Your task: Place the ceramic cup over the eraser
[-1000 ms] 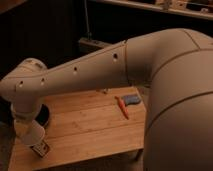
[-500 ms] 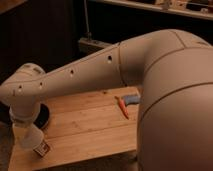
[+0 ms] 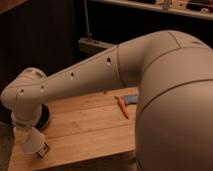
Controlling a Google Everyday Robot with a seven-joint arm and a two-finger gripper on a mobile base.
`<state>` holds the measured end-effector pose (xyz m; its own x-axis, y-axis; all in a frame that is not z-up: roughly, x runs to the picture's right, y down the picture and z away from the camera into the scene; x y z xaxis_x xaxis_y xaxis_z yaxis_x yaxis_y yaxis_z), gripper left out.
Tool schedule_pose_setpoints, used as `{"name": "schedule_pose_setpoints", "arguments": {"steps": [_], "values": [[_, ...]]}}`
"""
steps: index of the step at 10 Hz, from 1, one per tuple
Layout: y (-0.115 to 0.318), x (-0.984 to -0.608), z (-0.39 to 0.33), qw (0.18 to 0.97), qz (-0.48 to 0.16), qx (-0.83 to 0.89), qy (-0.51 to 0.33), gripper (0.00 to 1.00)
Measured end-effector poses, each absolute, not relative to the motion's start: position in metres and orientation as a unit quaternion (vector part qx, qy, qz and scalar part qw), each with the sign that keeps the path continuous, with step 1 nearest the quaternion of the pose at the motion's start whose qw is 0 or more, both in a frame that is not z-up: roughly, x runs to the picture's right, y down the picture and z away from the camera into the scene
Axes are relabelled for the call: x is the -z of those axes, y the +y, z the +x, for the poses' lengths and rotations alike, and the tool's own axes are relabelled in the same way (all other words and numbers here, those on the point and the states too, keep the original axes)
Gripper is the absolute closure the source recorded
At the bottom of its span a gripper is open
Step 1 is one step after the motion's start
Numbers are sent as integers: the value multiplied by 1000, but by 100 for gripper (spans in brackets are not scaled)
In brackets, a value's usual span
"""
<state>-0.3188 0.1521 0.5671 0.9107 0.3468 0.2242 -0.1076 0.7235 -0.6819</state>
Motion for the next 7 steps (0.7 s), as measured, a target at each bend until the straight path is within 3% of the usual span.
{"name": "schedule_pose_setpoints", "arguments": {"steps": [7], "values": [[154, -565, -320, 904, -349, -135, -205, 24]]}}
